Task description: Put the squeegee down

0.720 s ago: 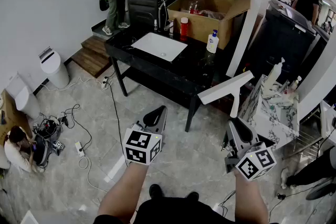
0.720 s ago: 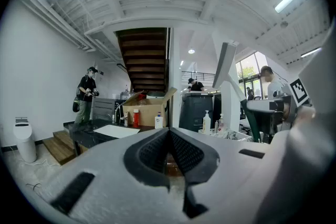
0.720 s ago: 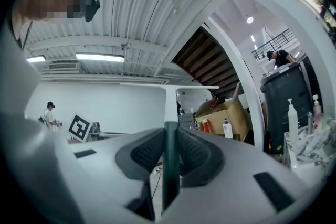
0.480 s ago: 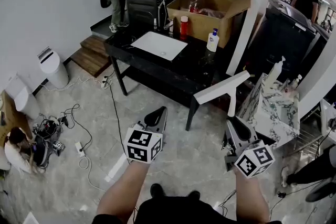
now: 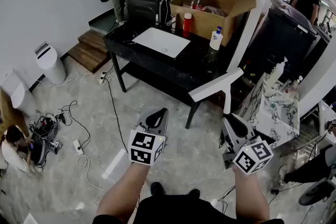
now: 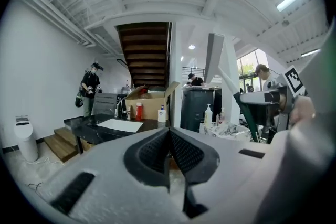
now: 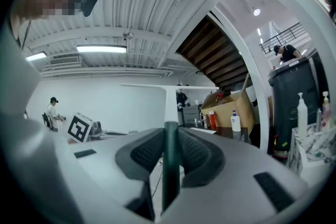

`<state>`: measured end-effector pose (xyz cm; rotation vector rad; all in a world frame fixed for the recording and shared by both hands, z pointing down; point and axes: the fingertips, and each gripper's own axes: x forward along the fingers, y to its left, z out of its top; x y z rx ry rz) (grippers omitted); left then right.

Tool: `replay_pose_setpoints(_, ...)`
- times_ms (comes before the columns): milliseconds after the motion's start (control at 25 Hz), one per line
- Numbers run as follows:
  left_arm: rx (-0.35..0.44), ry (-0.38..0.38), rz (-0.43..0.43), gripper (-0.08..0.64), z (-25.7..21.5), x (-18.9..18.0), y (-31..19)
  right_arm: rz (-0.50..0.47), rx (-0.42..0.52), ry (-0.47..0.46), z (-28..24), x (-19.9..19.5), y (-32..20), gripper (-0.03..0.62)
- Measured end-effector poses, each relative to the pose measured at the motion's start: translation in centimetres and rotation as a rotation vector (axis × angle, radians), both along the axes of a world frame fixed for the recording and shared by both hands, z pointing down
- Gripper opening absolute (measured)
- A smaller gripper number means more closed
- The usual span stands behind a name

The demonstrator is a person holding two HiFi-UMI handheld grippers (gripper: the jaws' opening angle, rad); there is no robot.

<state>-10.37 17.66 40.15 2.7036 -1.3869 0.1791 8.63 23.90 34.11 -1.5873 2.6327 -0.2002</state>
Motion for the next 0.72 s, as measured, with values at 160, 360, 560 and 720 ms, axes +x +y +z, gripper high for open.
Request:
replay_pose_setpoints(160,-0.017,0.037,0.005,0.009,0.7,-2.3,0.0,0.003,-0.011,-0.026,0.8,-2.0,0.6,0.091)
replay_pose_setpoints(360,-0.021,0.026,0.022,0.009,1.1,-6.0,-0.2,0.025,-0.03,-0.074,1.3,-4.9,0.6,0.091)
replay_pose_setpoints(560,-0.037,0.031,0.014,0.009,1.9,-8.7,-0.5,0.017,-0.05,-0.078,2.3,-7.3,0.9,0.091)
replay_pose_setpoints(720,-0.044,0.038,0.008,0.009,2.2,-9.7,-1.7,0.021,-0.056,-0.086,2.6,-7.9,0.2,0.091)
